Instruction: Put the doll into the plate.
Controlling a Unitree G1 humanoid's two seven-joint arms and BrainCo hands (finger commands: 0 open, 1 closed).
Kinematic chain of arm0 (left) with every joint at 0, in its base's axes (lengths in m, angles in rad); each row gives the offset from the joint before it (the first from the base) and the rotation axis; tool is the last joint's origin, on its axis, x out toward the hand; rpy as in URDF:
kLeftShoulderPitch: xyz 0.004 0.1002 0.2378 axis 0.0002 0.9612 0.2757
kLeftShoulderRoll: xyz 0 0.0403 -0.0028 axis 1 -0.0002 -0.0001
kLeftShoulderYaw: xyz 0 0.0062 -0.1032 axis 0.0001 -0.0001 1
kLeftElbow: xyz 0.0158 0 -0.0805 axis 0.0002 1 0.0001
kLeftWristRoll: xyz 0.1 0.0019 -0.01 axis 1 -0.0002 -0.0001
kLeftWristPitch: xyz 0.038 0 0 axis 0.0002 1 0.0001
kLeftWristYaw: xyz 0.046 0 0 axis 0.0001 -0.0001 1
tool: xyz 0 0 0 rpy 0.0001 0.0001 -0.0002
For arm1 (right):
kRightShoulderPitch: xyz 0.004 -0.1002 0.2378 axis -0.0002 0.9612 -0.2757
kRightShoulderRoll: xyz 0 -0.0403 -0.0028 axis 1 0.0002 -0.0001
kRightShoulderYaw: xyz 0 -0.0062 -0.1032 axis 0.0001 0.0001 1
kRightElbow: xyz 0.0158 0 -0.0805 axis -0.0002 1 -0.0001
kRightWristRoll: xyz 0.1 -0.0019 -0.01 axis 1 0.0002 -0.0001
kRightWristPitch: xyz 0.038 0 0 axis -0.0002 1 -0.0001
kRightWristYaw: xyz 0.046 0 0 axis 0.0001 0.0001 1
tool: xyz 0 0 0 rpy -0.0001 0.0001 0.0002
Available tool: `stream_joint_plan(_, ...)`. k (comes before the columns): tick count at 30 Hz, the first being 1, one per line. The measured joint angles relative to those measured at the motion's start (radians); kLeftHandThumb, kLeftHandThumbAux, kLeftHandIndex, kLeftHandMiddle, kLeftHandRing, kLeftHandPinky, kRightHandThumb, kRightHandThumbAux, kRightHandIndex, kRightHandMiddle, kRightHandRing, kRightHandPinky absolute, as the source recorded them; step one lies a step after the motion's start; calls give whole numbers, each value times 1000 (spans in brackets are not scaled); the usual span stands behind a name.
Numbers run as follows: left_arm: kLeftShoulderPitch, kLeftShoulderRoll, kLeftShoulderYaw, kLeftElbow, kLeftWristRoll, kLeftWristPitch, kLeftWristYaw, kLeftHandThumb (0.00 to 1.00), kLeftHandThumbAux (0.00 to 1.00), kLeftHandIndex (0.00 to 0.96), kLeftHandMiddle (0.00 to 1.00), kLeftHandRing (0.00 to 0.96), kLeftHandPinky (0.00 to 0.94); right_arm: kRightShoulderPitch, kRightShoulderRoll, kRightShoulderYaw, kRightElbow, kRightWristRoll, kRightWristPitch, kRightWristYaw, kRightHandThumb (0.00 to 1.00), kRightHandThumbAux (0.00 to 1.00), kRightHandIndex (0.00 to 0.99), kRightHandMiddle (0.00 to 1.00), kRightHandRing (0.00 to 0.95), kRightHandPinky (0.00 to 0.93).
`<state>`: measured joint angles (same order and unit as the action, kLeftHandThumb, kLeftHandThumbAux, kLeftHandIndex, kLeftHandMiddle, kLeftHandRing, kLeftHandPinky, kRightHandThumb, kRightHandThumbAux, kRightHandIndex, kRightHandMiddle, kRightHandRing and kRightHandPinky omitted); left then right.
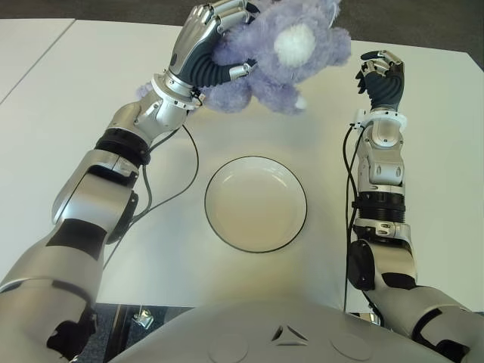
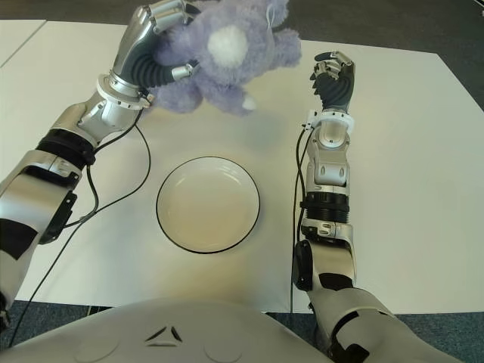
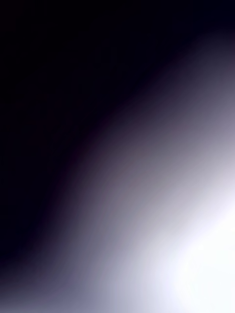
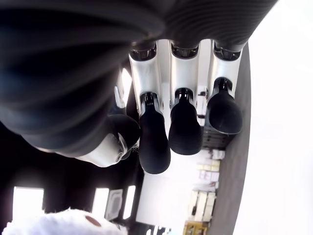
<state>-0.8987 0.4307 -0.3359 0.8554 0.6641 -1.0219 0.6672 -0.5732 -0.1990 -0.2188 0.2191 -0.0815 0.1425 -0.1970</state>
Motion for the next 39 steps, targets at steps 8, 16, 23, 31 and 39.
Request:
stream_joint_plan(8,58,36,18,-54,-19,-50,-97,951,648,392,504,528,827,-14,-28,0,49,3,-15,14,717,714,435,708,736,749)
stream_joint_plan(16,94,42,35,-78,-58,-101,-202,951,648,394,504,532,829,-26,-41,1,73,3,-29,22,717,714,435,711,737,748)
stream_joint_plan(23,107,45,46,-89,-107,-136,-302,950,648,393,503,532,830,-40,-54,2,109,3,-35,27,717,714,436,715,740,750)
stream_joint_plan(31,135,49,46,-103,-158,-187,-426,950,648,393,502,536,827,-76,-78,2,170,3,-49,32,716,714,435,715,739,751)
stream_joint_plan(39,158,48,47,-113,-193,-240,-502,949,648,395,504,537,828,-94,-108,-3,217,3,-60,31,715,715,435,714,739,744)
